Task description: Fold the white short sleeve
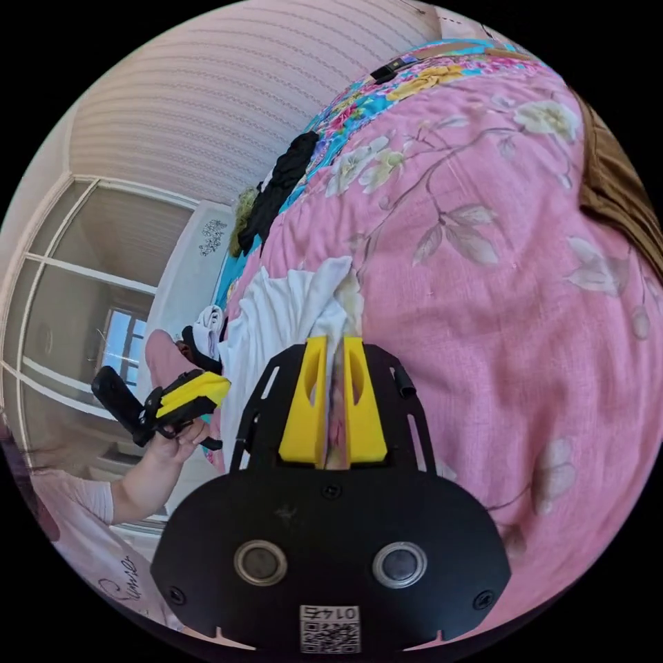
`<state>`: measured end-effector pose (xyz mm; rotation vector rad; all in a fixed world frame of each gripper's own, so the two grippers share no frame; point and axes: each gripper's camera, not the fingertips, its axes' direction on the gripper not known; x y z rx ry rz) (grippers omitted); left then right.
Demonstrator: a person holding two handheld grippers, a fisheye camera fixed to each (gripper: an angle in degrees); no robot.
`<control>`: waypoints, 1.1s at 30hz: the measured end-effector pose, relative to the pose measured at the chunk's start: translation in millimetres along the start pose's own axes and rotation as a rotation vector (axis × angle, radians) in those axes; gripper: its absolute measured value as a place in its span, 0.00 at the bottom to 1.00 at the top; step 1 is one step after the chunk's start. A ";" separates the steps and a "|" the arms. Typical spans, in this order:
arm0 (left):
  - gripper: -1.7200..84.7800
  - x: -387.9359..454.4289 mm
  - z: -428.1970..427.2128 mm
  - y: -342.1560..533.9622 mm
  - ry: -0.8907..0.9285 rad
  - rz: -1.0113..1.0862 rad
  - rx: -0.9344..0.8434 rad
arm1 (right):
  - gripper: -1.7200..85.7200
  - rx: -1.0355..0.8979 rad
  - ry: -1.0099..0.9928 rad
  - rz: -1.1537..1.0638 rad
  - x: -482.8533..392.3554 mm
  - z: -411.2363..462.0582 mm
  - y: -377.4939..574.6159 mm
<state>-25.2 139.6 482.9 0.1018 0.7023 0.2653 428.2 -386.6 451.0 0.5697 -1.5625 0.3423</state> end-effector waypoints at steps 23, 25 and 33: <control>0.01 -77.9 251.3 -79.3 0.014 0.037 -0.290 | 0.10 0.054 -0.024 0.102 81.0 -113.0 13.3; 0.01 -91.8 243.4 -66.0 -0.048 0.022 -0.245 | 0.11 0.047 -0.031 0.106 90.5 -107.3 4.5; 0.01 -150.5 221.9 -30.6 -0.150 -0.126 -0.165 | 0.13 0.040 -0.100 0.111 115.7 -87.3 -19.0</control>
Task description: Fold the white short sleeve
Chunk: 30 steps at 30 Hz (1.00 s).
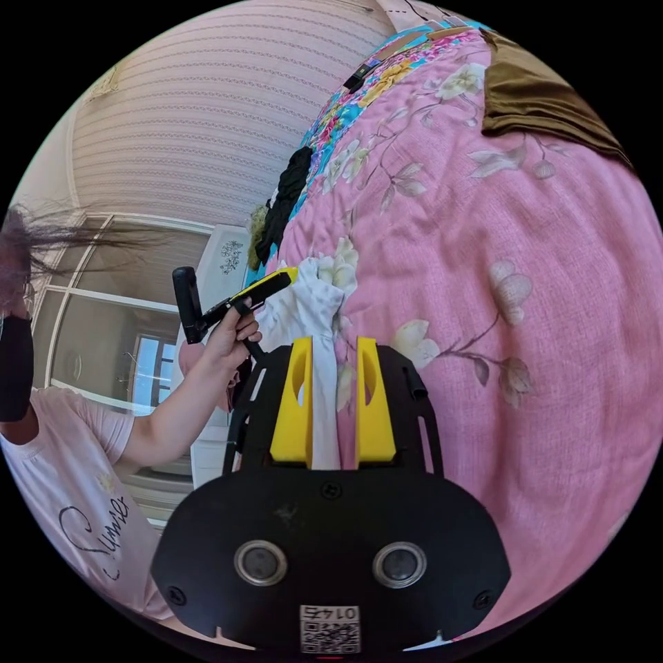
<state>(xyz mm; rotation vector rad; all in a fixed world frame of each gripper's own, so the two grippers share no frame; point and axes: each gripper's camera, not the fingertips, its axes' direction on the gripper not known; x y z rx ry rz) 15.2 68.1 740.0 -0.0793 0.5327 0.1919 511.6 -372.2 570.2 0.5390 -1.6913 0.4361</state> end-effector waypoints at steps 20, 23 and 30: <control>0.01 28.0 -18.4 -41.6 0.168 0.070 0.073 | 0.03 0.222 -0.047 0.056 68.9 8.2 -30.9; 0.01 51.8 -21.1 -63.4 0.166 0.118 0.101 | 0.03 0.287 -0.009 0.042 81.2 6.4 -14.8; 0.01 71.5 9.8 -63.0 0.051 0.199 -0.008 | 0.03 0.219 0.069 0.100 135.1 57.1 -5.9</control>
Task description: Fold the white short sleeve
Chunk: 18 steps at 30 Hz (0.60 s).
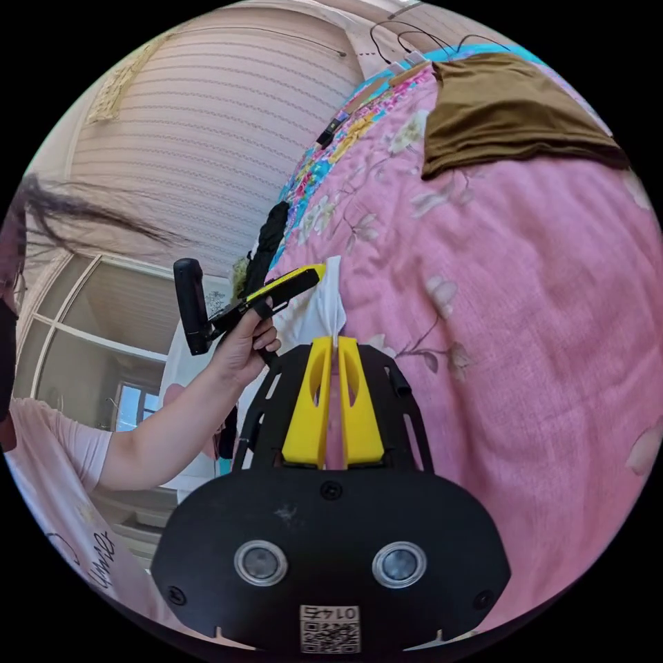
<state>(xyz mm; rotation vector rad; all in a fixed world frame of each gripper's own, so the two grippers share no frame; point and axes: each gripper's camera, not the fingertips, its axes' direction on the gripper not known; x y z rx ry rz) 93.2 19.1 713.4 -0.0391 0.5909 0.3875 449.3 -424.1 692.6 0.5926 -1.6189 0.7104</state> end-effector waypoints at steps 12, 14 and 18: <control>0.03 -53.7 -165.1 15.0 0.128 -0.113 0.264 | 0.03 0.006 0.010 -0.015 57.7 57.2 47.2; 0.03 -60.8 -199.9 36.2 0.094 -0.151 0.299 | 0.03 0.001 0.072 -0.042 58.6 59.5 59.7; 0.03 -94.1 -261.5 121.1 0.026 -0.364 0.348 | 0.03 -0.106 0.093 -0.149 53.0 88.4 85.0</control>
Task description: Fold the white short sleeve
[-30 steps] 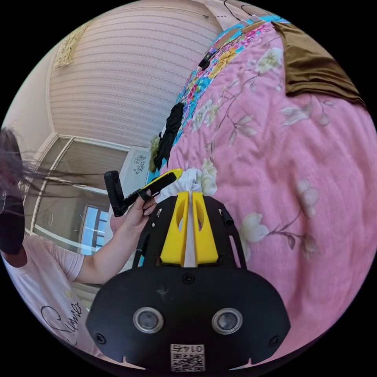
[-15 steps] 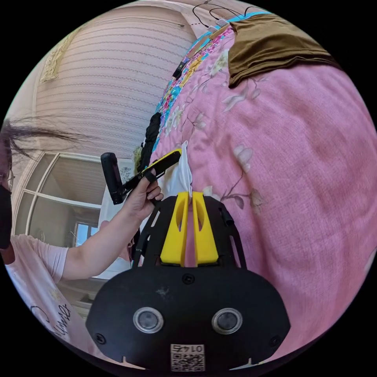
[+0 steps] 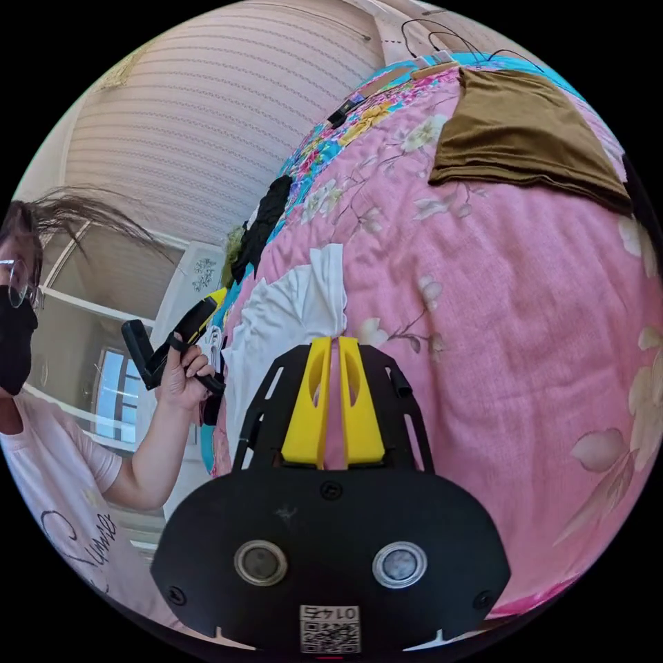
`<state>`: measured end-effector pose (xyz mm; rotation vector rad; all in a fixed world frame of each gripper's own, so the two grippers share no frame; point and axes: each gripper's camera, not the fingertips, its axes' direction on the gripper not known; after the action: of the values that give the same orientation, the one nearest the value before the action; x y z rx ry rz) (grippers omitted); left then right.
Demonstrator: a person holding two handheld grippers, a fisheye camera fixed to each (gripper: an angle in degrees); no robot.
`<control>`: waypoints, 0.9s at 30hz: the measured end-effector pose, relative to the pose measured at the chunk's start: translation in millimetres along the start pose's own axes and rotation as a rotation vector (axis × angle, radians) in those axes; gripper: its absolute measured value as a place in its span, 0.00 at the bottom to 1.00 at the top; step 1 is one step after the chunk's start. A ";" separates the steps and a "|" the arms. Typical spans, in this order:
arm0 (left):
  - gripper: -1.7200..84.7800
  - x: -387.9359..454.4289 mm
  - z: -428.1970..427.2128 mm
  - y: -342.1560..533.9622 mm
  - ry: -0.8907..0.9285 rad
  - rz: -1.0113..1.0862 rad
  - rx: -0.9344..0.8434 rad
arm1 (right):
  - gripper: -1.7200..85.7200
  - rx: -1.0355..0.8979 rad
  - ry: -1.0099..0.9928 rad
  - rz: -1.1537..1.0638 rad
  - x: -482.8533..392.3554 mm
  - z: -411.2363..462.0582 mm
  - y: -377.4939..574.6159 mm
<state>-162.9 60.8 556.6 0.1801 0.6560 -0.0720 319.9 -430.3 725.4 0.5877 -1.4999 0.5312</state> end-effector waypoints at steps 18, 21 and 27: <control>0.05 -255.5 -224.0 132.0 -0.358 -0.675 0.038 | 0.10 -0.573 -0.085 -0.867 -321.4 463.4 97.8; 0.07 -266.8 -215.6 122.0 -0.260 -0.686 0.009 | 0.11 -0.592 0.065 -0.969 -349.4 533.3 112.7; 0.01 -266.4 -232.7 114.9 -0.232 -0.659 0.030 | 0.03 -0.976 0.183 -1.084 -336.5 645.4 151.1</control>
<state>-499.0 220.2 555.3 -0.0228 0.4605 -0.7260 -269.9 -727.7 384.5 0.4468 -0.8932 -0.9219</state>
